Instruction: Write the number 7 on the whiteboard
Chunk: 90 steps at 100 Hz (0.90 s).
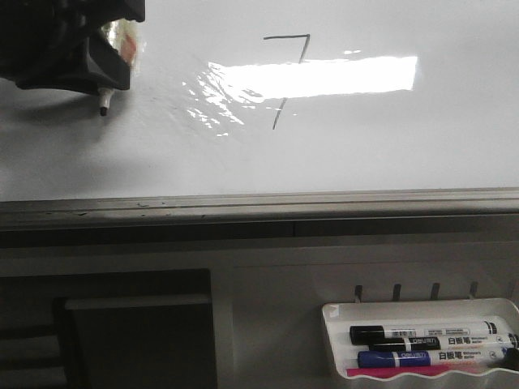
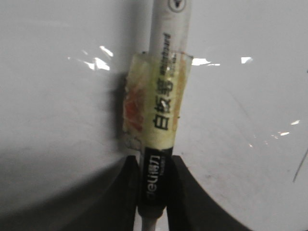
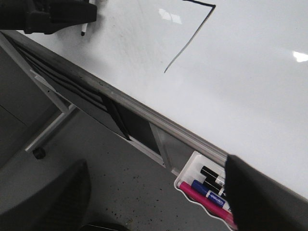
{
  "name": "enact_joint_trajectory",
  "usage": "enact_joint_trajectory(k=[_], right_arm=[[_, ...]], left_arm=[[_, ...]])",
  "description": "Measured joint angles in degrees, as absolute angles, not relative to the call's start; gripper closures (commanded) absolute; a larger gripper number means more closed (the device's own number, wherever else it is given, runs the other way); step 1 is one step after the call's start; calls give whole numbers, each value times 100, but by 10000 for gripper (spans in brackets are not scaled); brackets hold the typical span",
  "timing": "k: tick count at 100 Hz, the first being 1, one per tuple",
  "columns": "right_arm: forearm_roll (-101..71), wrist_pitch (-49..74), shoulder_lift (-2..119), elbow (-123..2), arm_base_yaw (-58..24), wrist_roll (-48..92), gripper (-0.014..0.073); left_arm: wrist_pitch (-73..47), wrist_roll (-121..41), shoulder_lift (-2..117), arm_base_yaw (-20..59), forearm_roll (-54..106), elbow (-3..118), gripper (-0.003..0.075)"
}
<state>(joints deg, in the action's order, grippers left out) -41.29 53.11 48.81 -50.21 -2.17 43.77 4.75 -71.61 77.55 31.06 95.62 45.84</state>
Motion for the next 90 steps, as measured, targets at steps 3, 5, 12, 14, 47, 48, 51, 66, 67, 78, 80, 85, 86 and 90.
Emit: enact_joint_trajectory(k=[3, 5, 12, 14, 47, 48, 51, 66, 67, 78, 80, 85, 86, 90], right_arm=[[-4129, 5311, 4881, -5021, -217, 4377, 83], [-4129, 5311, 4881, -5021, -217, 4377, 83], [-4129, 5298, 4881, -5021, -217, 4377, 83], [-4129, 5298, 4881, -5021, -217, 4377, 83], [-4129, 5296, 4881, -5021, -217, 4377, 83], [-4129, 5296, 4881, -5021, -217, 4377, 83], [-4129, 5296, 4881, -5021, -217, 4377, 83], [-4129, 5286, 4881, -5021, -217, 4377, 83], [-4129, 5286, 4881, -5021, -217, 4377, 83], [-4129, 5263, 4868, -5021, -217, 4377, 83], [-4129, 5255, 4868, -5021, -217, 4377, 83], [-4129, 5240, 4868, -5021, -217, 4377, 83], [-4129, 5240, 4868, -5021, -217, 4377, 83], [-4129, 5214, 4868, -5021, -217, 4377, 83]], left_arm=[[423, -7161, 7831, 3074, 9609, 4619, 741], [400, -7161, 7864, 3072, 9621, 4640, 741], [297, -7161, 7935, 3058, 9659, 4703, 741], [266, -7161, 7949, 3049, 9657, 4713, 741], [85, -7161, 7975, 3036, 9680, 4737, 566], [87, -7161, 7986, 3036, 9680, 4737, 560], [71, -7161, 7986, 3036, 9691, 4737, 528], [0, -7161, 7970, 3036, 9642, 4737, 334], [0, -7161, 7956, 3036, 9646, 4737, 311], [0, -7161, 7807, 3036, 9537, 4737, 204], [0, -7161, 7774, 3036, 9521, 4737, 200], [0, -7161, 7703, 3036, 9499, 4737, 206], [0, -7161, 7692, 3036, 9488, 4737, 206], [0, -7161, 7637, 3036, 9473, 4737, 206]])
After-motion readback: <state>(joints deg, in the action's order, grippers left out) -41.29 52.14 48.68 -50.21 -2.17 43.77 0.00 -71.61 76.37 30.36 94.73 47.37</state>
